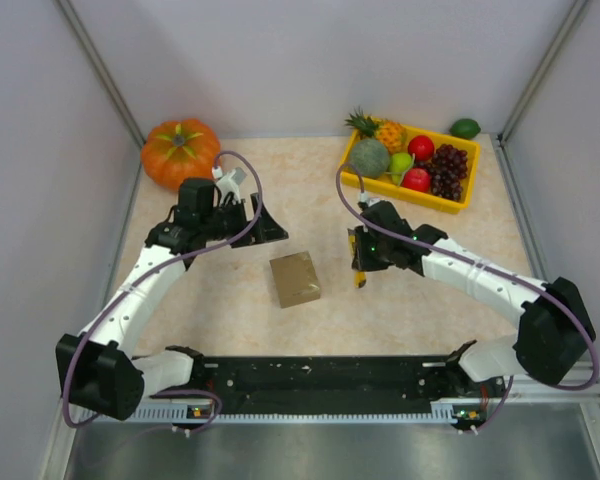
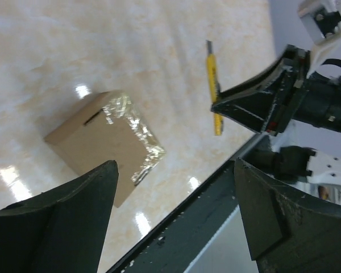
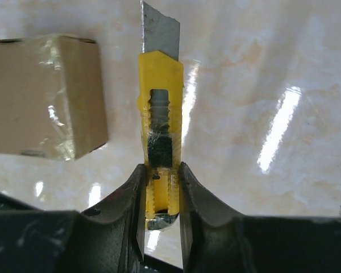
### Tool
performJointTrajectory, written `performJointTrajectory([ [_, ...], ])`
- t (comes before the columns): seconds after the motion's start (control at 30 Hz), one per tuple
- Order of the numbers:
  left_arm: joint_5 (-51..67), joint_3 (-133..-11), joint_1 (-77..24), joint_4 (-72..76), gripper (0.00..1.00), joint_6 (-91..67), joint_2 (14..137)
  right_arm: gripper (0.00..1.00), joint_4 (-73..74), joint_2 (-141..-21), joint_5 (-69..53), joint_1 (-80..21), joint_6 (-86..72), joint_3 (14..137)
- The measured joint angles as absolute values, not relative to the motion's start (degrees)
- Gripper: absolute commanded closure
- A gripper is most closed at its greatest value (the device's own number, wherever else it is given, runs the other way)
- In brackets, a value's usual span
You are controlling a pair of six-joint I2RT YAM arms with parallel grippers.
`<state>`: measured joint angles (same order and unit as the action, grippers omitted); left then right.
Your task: Unpack the express box
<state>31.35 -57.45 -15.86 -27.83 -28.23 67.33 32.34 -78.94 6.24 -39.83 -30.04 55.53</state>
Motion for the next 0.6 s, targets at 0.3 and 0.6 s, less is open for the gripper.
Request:
performJointTrajectory([
  [0.3,45.1,-57.5,-17.6,-18.3,0.14,-34.6,72.5,1.0,29.1,-76.7,-5.7,-43.9,-21.2,59.4],
  [0.6,50.8,-57.8,-20.8,-19.3,0.14,-34.5,78.3,1.0,28.6,-76.6,-10.7,-49.7,-14.0,60.8],
])
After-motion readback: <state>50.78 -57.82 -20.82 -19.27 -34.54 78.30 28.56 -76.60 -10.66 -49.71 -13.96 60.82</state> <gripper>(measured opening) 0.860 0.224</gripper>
